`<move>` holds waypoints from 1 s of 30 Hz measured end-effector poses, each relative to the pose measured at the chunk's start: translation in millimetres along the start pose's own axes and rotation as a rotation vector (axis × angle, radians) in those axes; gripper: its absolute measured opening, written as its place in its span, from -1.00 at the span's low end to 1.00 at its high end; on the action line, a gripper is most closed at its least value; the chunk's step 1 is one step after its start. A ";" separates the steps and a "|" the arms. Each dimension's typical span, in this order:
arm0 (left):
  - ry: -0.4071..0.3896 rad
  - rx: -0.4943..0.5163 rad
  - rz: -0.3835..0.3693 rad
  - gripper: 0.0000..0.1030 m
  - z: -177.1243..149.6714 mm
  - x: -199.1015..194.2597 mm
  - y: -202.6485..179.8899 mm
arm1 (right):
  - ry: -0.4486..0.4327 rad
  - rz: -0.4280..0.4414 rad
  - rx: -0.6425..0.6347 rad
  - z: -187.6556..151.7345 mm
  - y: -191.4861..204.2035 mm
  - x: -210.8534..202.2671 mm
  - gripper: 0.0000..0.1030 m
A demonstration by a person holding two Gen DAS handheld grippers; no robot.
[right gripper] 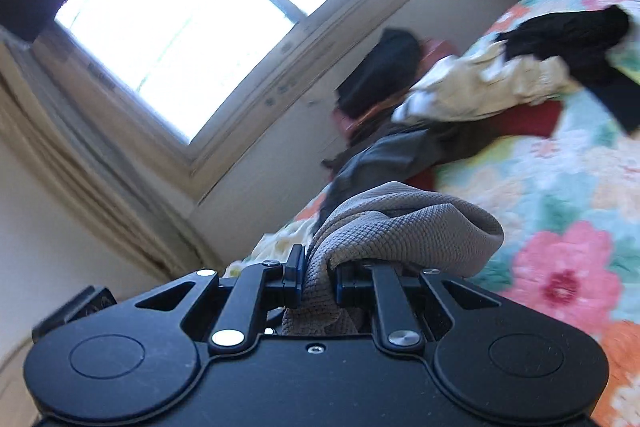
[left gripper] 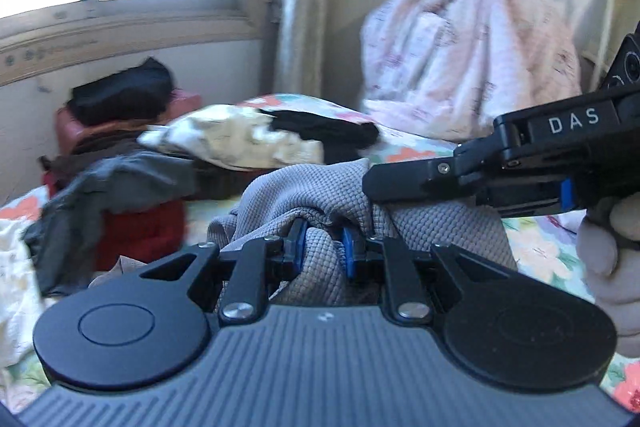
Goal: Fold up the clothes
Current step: 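Grasp the grey shirt with the left gripper while the right gripper grasps another part, then lift the grey shirt with both grippers and carry it onto the open quilt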
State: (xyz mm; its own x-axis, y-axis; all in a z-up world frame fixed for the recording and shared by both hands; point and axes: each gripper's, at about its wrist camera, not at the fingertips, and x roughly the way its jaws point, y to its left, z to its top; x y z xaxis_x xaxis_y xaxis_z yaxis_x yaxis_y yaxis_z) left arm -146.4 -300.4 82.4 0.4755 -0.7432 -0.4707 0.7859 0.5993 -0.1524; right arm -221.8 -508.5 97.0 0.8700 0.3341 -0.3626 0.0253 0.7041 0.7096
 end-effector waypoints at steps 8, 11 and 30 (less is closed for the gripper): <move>0.041 0.082 -0.107 -0.69 -10.6 15.1 -67.1 | -0.087 -0.080 0.061 -23.5 -36.8 -73.6 -0.65; 0.038 0.112 -0.124 -0.69 -9.8 18.5 -85.6 | -0.106 -0.115 0.066 -25.0 -40.9 -88.7 -0.65; 0.082 0.268 -0.238 -0.69 -10.8 125.7 -184.0 | -0.283 -0.511 -0.170 -24.6 -94.5 -134.9 -0.66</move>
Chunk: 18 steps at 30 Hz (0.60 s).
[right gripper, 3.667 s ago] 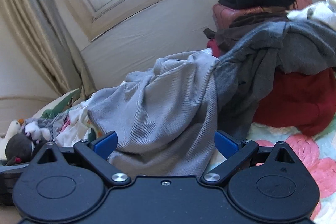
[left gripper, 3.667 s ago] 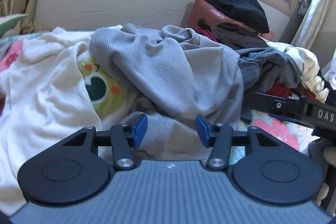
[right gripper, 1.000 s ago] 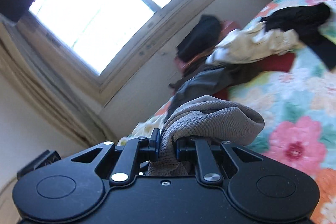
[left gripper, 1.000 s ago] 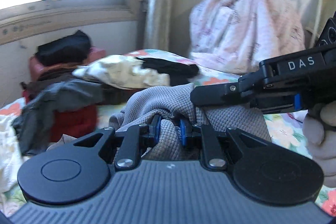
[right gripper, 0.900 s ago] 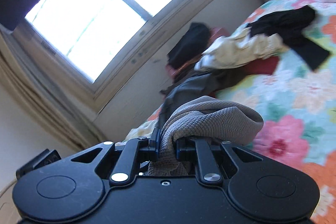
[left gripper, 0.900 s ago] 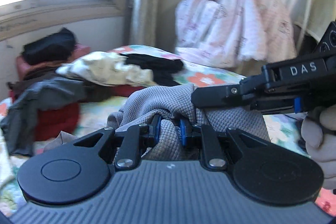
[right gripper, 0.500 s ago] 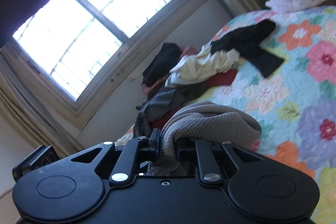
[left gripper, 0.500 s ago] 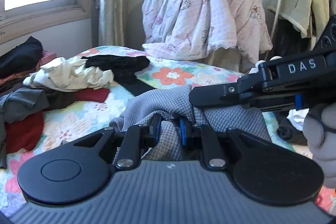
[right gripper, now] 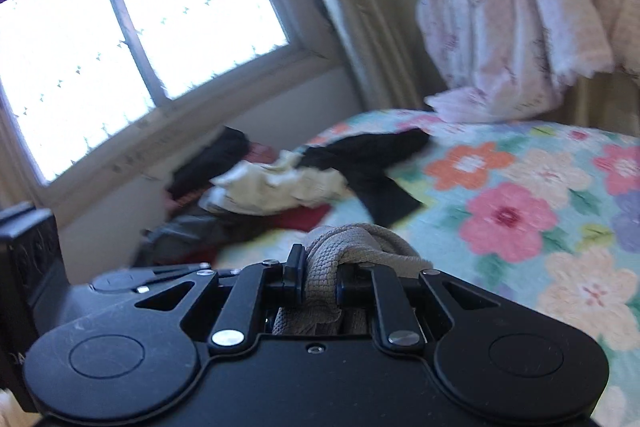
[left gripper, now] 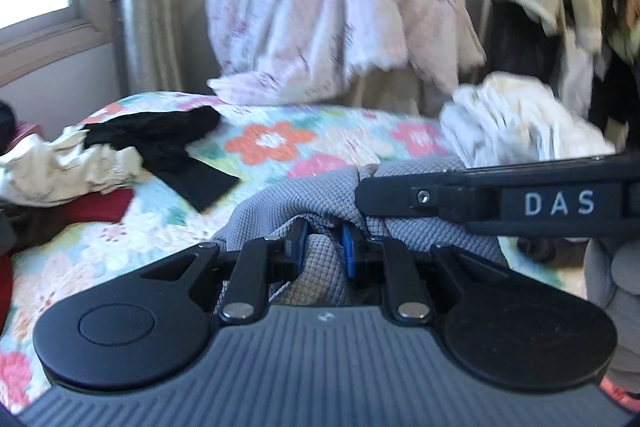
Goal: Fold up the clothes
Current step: 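Lift the grey shirt with both grippers and carry it onto the open quilt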
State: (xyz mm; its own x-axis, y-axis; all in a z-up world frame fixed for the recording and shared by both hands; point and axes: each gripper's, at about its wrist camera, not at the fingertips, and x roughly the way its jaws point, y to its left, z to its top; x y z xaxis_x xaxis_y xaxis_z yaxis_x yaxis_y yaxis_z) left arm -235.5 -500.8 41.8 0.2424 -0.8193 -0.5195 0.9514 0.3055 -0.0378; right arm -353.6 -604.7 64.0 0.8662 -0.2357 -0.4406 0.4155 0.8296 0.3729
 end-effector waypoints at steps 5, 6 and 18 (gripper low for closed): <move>-0.033 0.054 -0.022 -0.72 8.5 8.1 -17.3 | -0.015 -0.066 -0.064 0.3 -7.3 -6.6 -0.66; -0.040 0.061 -0.038 -0.72 9.7 9.7 -18.2 | -0.032 -0.064 -0.076 2.6 -7.3 -12.0 -0.66; 0.201 0.047 -0.122 -0.19 -14.4 57.5 15.9 | 0.137 -0.311 -0.045 -46.6 -103.3 9.4 -0.68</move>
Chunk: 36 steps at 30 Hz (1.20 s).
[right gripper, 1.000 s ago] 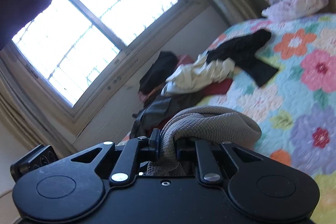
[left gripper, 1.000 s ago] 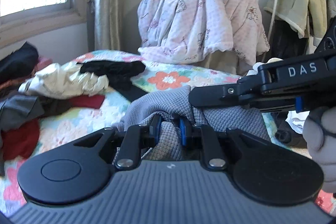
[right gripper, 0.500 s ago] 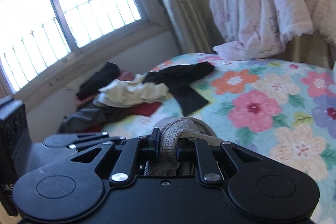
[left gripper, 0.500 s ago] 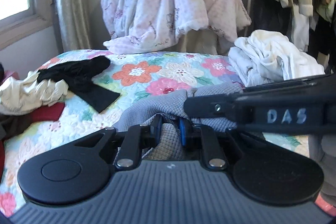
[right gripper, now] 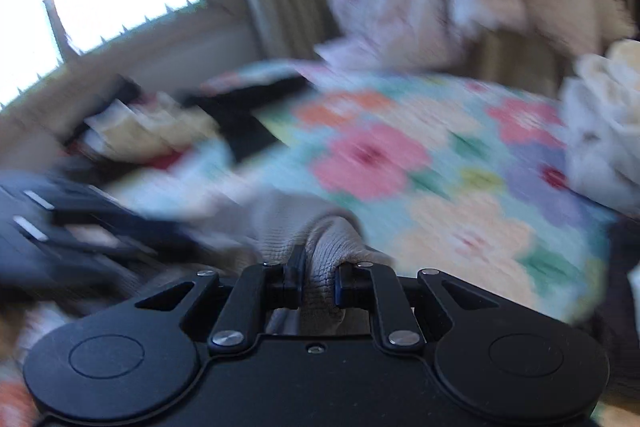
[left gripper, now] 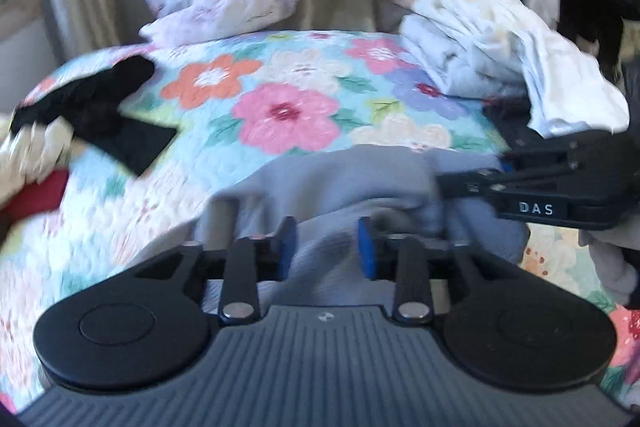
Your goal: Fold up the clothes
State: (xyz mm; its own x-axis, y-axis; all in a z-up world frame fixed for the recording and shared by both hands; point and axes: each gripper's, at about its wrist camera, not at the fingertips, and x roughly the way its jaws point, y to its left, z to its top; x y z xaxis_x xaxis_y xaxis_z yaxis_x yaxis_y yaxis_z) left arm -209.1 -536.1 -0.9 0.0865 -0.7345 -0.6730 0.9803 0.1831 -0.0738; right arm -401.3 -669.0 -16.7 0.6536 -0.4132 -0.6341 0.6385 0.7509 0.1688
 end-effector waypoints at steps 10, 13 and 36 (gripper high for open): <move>0.046 -0.127 0.068 -0.13 -60.0 -9.6 89.2 | 0.077 -0.055 0.019 -9.3 -32.7 15.0 -0.69; 0.028 -0.137 0.030 -0.10 -76.0 -13.2 102.5 | 0.097 -0.062 0.019 -6.6 -31.8 15.7 -0.65; -0.057 0.013 -0.043 0.15 -105.9 -30.7 86.3 | 0.003 0.116 -0.074 -56.4 62.4 -24.4 0.65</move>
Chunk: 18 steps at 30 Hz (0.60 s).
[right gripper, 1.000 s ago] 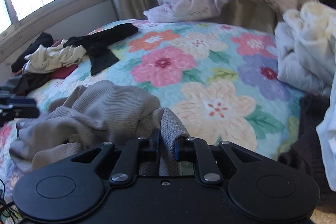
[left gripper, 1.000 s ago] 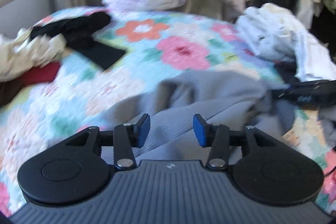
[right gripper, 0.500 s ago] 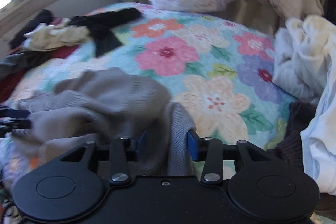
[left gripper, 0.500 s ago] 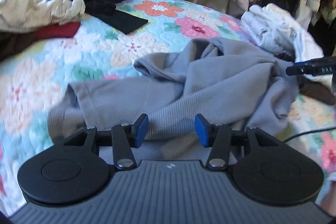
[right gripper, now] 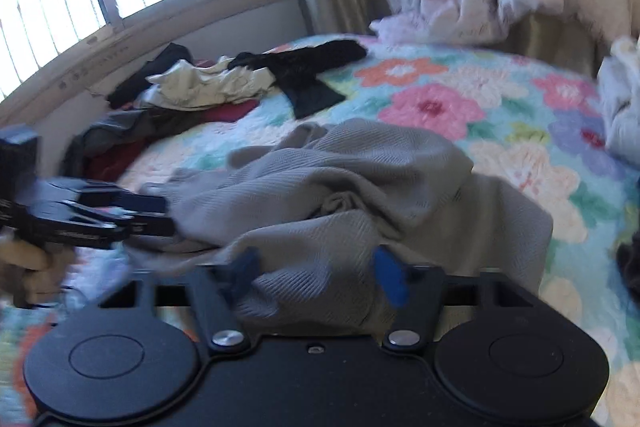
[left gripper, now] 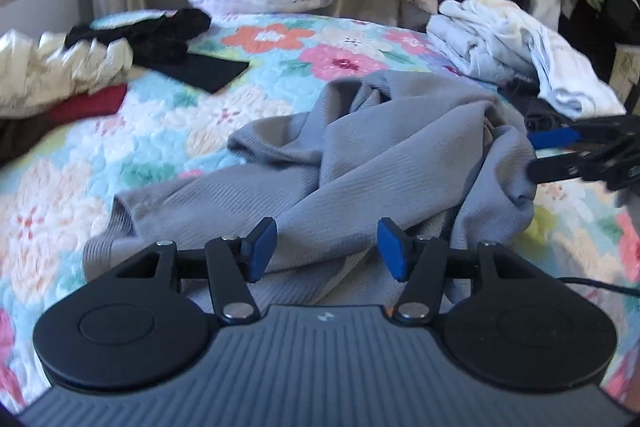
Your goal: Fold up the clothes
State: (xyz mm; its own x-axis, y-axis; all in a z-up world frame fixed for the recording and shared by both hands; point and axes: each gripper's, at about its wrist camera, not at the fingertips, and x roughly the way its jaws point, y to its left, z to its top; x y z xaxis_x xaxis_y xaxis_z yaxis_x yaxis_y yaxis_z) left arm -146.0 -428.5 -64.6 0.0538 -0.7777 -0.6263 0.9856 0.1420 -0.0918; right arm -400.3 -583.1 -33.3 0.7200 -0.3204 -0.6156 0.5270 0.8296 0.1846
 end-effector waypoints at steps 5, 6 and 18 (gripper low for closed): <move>-0.004 0.141 0.054 0.33 -1.2 23.6 -14.2 | 0.101 0.020 0.022 -17.2 -2.2 31.6 -0.34; 0.007 0.167 0.069 0.33 -1.2 30.1 -15.6 | 0.102 -0.002 -0.007 -17.4 -0.9 28.1 -0.62; -0.003 0.145 0.104 0.33 10.0 32.1 -15.3 | -0.053 -0.426 -0.111 9.1 -46.3 -79.8 -0.78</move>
State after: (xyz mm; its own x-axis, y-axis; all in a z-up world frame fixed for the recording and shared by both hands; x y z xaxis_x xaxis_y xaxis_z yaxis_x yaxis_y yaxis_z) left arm -157.7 -461.8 -75.5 0.1565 -0.7651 -0.6246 0.9875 0.1320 0.0858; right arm -478.1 -600.1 14.3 0.4727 -0.6653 -0.5779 0.7320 0.6615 -0.1628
